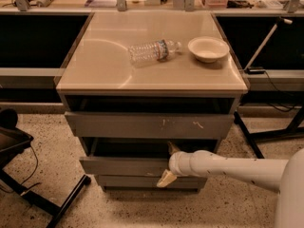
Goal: Open middle drawer
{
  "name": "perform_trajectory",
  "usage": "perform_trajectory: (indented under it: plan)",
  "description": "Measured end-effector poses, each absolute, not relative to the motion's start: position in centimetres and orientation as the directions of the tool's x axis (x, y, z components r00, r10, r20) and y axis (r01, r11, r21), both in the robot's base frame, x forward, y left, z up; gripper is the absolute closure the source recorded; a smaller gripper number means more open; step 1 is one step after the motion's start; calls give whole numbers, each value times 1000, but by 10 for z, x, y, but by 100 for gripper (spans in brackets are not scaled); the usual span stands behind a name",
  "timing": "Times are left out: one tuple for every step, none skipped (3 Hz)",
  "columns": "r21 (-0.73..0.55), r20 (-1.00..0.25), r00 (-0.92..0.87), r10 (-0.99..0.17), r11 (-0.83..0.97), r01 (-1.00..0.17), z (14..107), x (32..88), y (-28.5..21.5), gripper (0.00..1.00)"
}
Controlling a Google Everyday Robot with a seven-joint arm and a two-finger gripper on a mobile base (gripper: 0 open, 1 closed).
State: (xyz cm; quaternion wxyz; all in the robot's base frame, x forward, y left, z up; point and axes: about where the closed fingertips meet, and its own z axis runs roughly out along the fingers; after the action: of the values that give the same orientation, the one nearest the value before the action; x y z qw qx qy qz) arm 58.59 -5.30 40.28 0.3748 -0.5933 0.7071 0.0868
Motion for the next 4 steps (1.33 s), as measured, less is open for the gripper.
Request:
perform_trajectory:
  plan:
    - [-322, -633, -15, -774, 281, -904, 403, 586, -53, 19]
    - [-322, -633, -15, -774, 281, -904, 403, 586, -53, 42]
    - [-322, -633, -15, -774, 281, -904, 403, 586, -53, 65]
    - [-322, -633, -15, -774, 281, -904, 403, 586, -53, 89]
